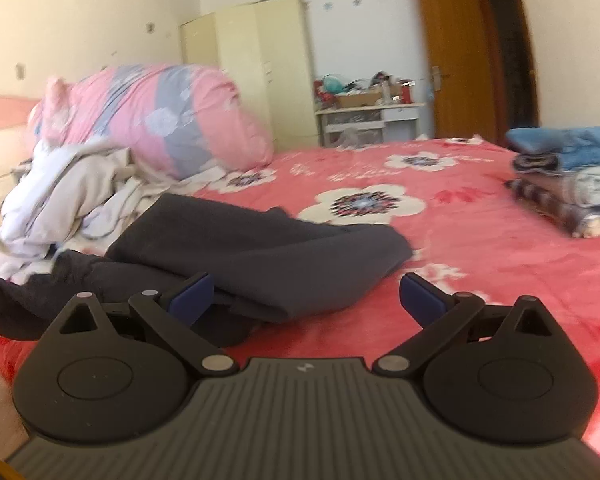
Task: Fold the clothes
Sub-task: 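Lift the trousers by the waistband with both tools and shake them out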
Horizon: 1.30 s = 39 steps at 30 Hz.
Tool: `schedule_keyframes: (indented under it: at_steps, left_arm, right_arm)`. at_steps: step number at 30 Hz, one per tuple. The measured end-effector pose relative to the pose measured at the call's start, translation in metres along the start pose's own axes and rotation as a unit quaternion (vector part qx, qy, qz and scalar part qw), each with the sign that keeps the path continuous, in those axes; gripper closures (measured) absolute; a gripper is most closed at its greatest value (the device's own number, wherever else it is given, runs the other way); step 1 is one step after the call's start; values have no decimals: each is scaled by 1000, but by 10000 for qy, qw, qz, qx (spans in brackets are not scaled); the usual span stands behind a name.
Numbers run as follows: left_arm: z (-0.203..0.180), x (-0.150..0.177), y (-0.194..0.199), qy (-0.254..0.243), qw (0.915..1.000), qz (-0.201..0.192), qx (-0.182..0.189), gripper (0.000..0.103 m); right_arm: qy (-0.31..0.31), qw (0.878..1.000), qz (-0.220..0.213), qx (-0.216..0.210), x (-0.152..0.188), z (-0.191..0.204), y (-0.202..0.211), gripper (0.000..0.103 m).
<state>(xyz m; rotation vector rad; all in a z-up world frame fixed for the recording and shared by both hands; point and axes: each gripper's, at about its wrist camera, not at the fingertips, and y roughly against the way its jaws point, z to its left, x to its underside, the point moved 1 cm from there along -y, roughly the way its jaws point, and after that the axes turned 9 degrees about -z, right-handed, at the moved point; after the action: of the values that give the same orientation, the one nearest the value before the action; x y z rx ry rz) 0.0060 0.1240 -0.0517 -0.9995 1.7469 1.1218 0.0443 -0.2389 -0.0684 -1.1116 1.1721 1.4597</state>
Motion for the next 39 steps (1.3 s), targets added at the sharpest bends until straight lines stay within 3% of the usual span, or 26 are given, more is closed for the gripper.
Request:
schedule_keyframes:
  at_steps: [4,7,9,12,16,20,23,25,28,32,36,39]
  left_arm:
    - [20,-10,1,277,9993,-268,17,89]
    - [33,-24,-5,496,9975,-498,14,89]
    - [43,-34,-13,744,9954,-605,11,89]
    - [62,-43,-33,1101,9922,-573,-112,89]
    - [88,-48,-66,1609,9854,-398,-382,89]
    - [121,-37,-95,2362,9701,-58,-552,84]
    - [125,-33,-94,2404,9691,-68,-550,68]
    - [129,-30,-94,2432,9684,-75,-549,65]
    - [133,-26,-93,2474,9673,-85,-547,62]
    - [134,-25,-93,2449,9680,-101,-539,55]
    - [127,-27,-95,2287,9720,-90,-539,49]
    - [123,-28,-100,2105,9758,-38,-593,49]
  right_arm:
    - [498,9965,133,-662,2,31,-7,12]
    - [1200,9831,243,-1358,8,63,-18,25]
    - [1575,9739,435,-1576,11,80,-40,51]
    - [1669,9692,674,-1680,3,87,-91,68]
    - [786,9741,929,-1904,-31,79,-185,69]
    - [-383,9713,1473,-1826,-37,66,-280,67]
    - [-1684,9530,1764,-1797,-35,43,-300,67]
    - [-1894,9534,1272,-1976,-51,30,-278,66]
    - [-1258,9640,578,-2269,-73,21,-224,60]
    - [534,9665,557,-2449,-58,37,-153,55]
    - [2392,9390,587,-2400,-19,70,-107,51]
    - [3614,8999,556,-2377,9,93,-95,44]
